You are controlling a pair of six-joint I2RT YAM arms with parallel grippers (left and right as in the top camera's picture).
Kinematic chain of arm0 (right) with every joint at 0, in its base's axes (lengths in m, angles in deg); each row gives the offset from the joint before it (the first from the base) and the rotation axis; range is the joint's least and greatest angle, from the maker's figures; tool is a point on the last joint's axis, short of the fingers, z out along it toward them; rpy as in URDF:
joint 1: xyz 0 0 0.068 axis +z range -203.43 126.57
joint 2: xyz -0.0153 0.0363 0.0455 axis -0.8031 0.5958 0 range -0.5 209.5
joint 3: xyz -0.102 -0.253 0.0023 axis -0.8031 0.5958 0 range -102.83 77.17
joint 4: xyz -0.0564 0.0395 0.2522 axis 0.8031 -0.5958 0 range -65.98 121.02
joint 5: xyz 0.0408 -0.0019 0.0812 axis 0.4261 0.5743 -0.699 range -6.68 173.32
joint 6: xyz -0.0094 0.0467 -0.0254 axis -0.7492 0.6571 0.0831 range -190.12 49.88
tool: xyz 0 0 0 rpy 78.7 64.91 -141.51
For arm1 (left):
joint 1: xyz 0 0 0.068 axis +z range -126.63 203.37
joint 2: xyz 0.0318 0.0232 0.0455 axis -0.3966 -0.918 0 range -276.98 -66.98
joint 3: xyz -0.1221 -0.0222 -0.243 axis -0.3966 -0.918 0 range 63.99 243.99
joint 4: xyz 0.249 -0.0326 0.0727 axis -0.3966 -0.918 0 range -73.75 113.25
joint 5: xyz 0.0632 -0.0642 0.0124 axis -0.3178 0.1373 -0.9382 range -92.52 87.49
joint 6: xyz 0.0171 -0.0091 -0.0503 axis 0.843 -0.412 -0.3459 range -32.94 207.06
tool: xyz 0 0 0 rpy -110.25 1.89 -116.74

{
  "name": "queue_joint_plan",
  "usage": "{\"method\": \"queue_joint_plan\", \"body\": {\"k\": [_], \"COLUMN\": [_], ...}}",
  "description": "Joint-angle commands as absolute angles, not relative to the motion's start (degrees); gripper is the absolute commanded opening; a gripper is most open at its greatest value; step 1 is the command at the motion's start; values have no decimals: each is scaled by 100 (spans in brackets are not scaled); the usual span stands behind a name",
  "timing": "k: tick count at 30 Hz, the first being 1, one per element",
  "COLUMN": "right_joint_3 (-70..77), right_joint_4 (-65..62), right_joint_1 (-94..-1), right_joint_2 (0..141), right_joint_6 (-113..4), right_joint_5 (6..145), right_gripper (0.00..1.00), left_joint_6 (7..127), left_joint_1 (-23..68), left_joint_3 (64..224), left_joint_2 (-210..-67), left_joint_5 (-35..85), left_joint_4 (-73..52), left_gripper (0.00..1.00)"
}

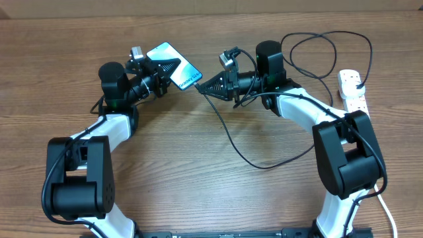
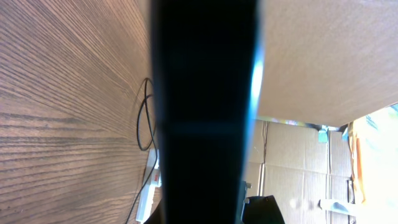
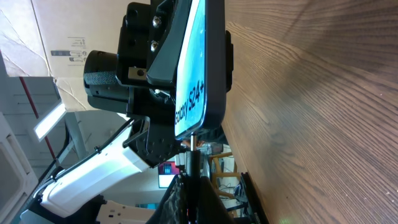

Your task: Plug charger to phone and switch on socket

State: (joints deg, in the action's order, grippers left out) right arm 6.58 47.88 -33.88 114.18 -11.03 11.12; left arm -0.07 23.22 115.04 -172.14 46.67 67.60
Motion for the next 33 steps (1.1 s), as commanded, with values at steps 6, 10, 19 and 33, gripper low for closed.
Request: {"method": "queue_joint_plan", "body": {"k": [6, 10, 19, 33], "right_joint_3": [667, 667, 667, 667], "right_joint_4": [4814, 4834, 4834, 4832], "right_joint_1": [-3355, -3355, -3357, -3357], "right_joint_2": [11245, 11245, 11245, 11245], "right_joint_6": [-1160, -1160, -1162, -1158], "right_joint_5": [1075, 1009, 1014, 1060], "right_gripper": [4, 4, 4, 4], "left_joint_6": [-84, -81, -81, -38], "left_joint_1": [2211, 2211, 2209, 2209], "left_joint_3": [11587, 11587, 11587, 11587], "left_joint_2": [-17160, -17160, -17160, -17160], "left_joint_5": [4825, 4807, 4816, 5017], "left_joint_4": [6806, 6808, 6808, 6811], "left_gripper": [4, 4, 4, 5]}}
